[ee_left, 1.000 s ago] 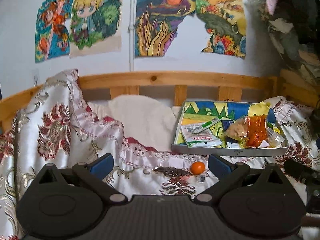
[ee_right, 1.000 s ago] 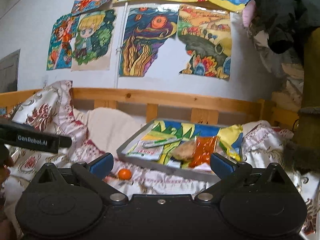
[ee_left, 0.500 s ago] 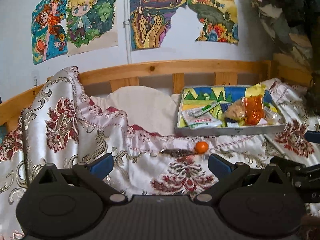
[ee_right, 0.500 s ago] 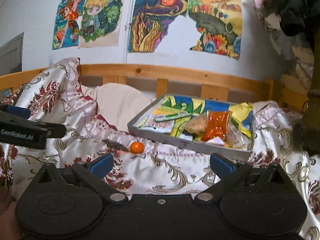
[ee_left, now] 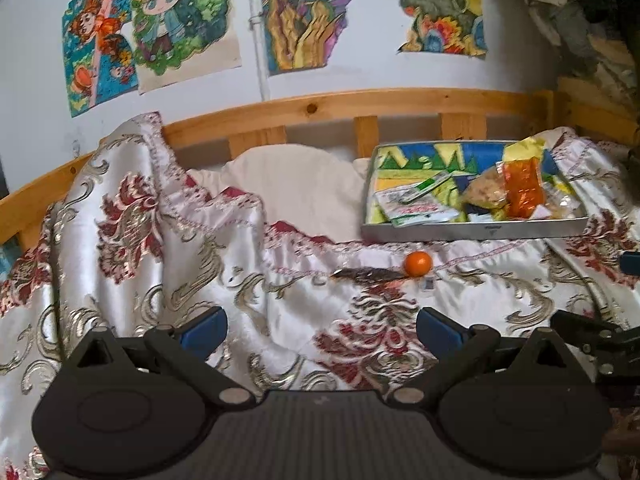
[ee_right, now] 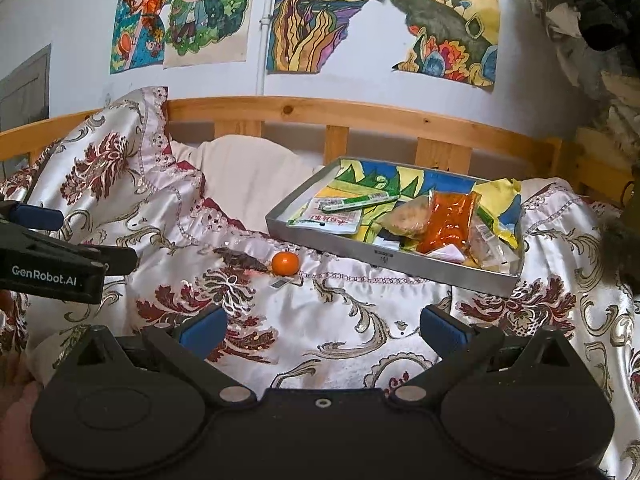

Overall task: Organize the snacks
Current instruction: 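Withdraw both open tools from the tray toward the mandarin and brown snack, then grasp the brown wrapped snack with the left tool while the right grasps the mandarin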

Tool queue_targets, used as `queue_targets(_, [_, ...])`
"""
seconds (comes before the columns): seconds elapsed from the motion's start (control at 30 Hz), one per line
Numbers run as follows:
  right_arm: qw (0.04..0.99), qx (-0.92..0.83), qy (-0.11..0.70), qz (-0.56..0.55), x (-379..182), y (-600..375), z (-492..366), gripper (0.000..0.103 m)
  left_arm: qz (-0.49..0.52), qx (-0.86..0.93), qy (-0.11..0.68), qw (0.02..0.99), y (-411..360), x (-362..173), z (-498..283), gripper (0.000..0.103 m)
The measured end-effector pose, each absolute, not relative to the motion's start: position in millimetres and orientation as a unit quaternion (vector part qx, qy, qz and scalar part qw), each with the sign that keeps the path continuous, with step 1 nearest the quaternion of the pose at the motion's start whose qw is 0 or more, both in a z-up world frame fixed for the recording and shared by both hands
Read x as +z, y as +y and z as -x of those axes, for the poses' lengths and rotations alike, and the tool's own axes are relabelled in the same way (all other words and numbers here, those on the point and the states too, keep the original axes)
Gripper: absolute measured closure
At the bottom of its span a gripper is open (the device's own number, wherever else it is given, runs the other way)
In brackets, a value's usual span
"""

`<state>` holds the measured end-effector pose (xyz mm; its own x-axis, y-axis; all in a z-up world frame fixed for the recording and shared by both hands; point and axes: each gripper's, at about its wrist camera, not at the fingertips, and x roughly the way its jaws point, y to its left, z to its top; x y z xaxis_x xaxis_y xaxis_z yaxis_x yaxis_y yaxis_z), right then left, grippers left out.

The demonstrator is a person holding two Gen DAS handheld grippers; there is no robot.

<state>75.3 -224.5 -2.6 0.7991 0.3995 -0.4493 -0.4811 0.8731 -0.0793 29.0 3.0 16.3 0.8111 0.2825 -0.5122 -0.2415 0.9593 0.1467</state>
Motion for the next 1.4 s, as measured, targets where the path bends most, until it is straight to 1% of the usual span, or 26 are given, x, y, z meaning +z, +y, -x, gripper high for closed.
queue_targets(0.1, [0.933, 0.257, 0.225, 0.115, -0.1, -220.6, -81.2, 0.001, -0.038, 0.154, 0.296, 0.942, 8.9, 17.8, -34.6, 0.000])
queue_targets(0.3, [0.923, 0.289, 0.204, 0.152, 5.1, -207.8, -105.1, 0.001, -0.038, 0.149, 0.328, 0.932, 18.2, 20.9, -56.2, 0.000])
queue_targets(0.47, [0.921, 0.302, 0.193, 0.151, -1.0, -191.3, -147.2, 0.001, -0.073, 0.145, 0.325, 0.932, 22.0, 21.2, -88.1, 0.000])
queue_targets(0.63, [0.923, 0.296, 0.199, 0.145, -19.7, -176.3, -189.2, 0.001, -0.081, 0.147, 0.331, 0.928, 27.1, 13.4, -122.6, 0.000])
queue_targets(0.97, [0.910, 0.325, 0.219, 0.133, -54.5, -150.0, -241.8, 0.002, -0.013, 0.184, 0.408, 0.894, 55.4, -16.7, -168.1, 0.000])
queue_targets(1.03, [0.903, 0.336, 0.231, 0.134, -58.3, -141.2, -249.4, 0.009, -0.015, 0.191, 0.414, 0.890, 59.3, -20.0, -172.5, 0.001])
queue_targets(1.07, [0.899, 0.341, 0.238, 0.135, -60.2, -136.7, -252.7, 0.011, -0.020, 0.192, 0.415, 0.889, 60.3, -20.4, -173.5, 0.001])
queue_targets(1.13, [0.893, 0.346, 0.254, 0.133, -64.8, -129.9, -260.8, 0.020, -0.030, 0.191, 0.417, 0.888, 60.9, -20.3, -175.3, 0.000])
queue_targets(1.2, [0.886, 0.352, 0.271, 0.128, -69.5, -127.3, -267.9, 0.025, -0.037, 0.183, 0.417, 0.889, 60.8, -18.8, -175.4, 0.000])
queue_targets(1.27, [0.882, 0.363, 0.279, 0.110, -70.4, -131.3, -272.6, 0.028, -0.040, 0.165, 0.415, 0.894, 58.6, -16.1, -175.7, 0.000])
queue_targets(1.33, [0.879, 0.369, 0.287, 0.095, -69.9, -135.2, -276.5, 0.040, -0.046, 0.142, 0.410, 0.900, 54.6, -14.8, -176.1, 0.000])
queue_targets(1.37, [0.877, 0.372, 0.289, 0.091, -69.6, -136.9, -277.9, 0.042, -0.052, 0.134, 0.409, 0.901, 52.2, -15.2, -177.3, 0.000])
queue_targets(1.4, [0.875, 0.377, 0.292, 0.088, -69.4, -138.3, -279.3, 0.046, -0.059, 0.127, 0.408, 0.902, 49.3, -15.9, -179.4, 0.001])
